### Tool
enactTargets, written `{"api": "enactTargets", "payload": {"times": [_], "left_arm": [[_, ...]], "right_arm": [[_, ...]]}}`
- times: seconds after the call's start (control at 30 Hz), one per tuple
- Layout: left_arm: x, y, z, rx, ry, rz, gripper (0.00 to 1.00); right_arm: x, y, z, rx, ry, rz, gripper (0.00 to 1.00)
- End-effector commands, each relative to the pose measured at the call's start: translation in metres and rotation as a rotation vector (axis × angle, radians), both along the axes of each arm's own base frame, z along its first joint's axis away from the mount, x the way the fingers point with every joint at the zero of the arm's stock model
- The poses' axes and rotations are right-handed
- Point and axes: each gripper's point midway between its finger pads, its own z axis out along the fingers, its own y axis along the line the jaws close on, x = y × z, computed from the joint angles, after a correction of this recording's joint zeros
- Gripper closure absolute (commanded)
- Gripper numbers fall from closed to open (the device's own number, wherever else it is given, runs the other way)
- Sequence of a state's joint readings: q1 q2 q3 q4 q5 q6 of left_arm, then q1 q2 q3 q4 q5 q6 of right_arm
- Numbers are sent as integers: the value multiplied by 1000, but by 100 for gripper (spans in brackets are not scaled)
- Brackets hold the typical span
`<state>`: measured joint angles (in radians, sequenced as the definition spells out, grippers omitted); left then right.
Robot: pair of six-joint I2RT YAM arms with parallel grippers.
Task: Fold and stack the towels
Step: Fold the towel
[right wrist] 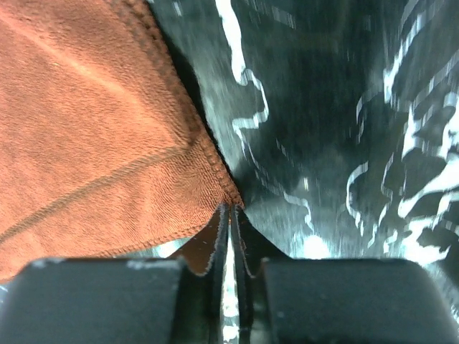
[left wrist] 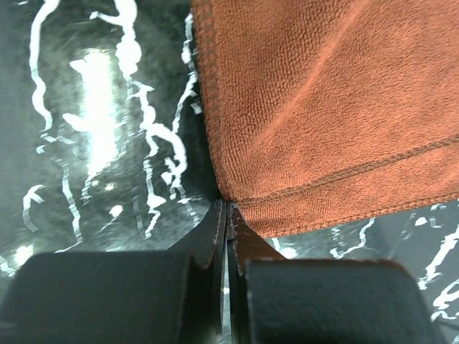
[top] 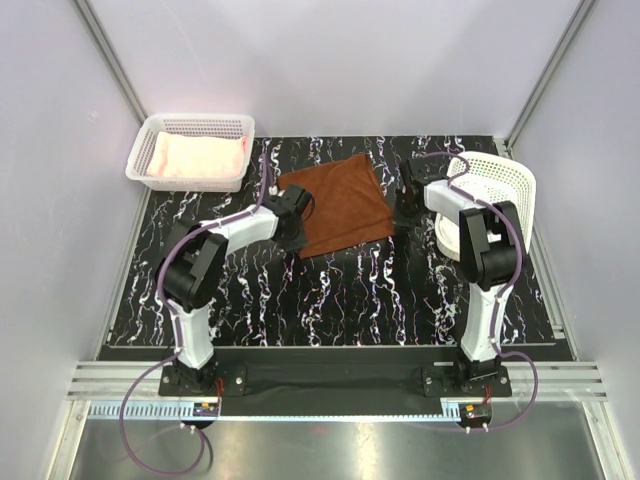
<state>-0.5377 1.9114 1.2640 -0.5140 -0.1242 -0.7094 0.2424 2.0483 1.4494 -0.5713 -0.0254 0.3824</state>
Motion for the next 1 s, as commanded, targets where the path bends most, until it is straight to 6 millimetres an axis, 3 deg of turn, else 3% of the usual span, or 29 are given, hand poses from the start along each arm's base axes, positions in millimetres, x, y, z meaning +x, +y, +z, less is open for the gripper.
{"api": "enactTargets", "payload": {"times": [0.0, 0.07, 0.17, 0.37, 0.43, 0.47, 0.5, 0.53, 0.57, 0.6, 0.77, 0.97], "left_arm": [[-11, 21, 13, 81, -18, -12, 100], [-21, 28, 8, 99, 0, -20, 100], [-34, 34, 8, 104, 18, -44, 100], [-78, 62, -3, 157, 77, -86, 100], [-90, 68, -4, 156, 90, -101, 100], [-95, 70, -4, 160, 101, -112, 100], [-98, 70, -2, 158, 107, -115, 94], [-100, 71, 2, 154, 100, -118, 81], [-100, 71, 6, 147, 94, -127, 60], [-102, 70, 10, 139, 94, -133, 54], [-85, 66, 43, 73, 16, -144, 44], [-70, 64, 41, -111, 3, -102, 45]], "right_arm": [[-29, 7, 6, 30, 44, -13, 93], [-41, 11, 5, 38, 66, -38, 94], [-78, 18, -8, 32, 118, -46, 96], [-134, 42, -15, 52, 153, -49, 98], [-145, 49, -7, 70, 137, -48, 95], [-154, 47, -9, 72, 149, -64, 85], [-155, 47, -3, 78, 132, -67, 81], [-157, 46, 0, 80, 131, -73, 77], [-155, 46, 5, 81, 114, -67, 72], [-153, 47, 12, 86, 96, -56, 70], [-124, 58, 48, 80, 17, 57, 64], [-99, 69, 50, 71, 10, 118, 57]]}}
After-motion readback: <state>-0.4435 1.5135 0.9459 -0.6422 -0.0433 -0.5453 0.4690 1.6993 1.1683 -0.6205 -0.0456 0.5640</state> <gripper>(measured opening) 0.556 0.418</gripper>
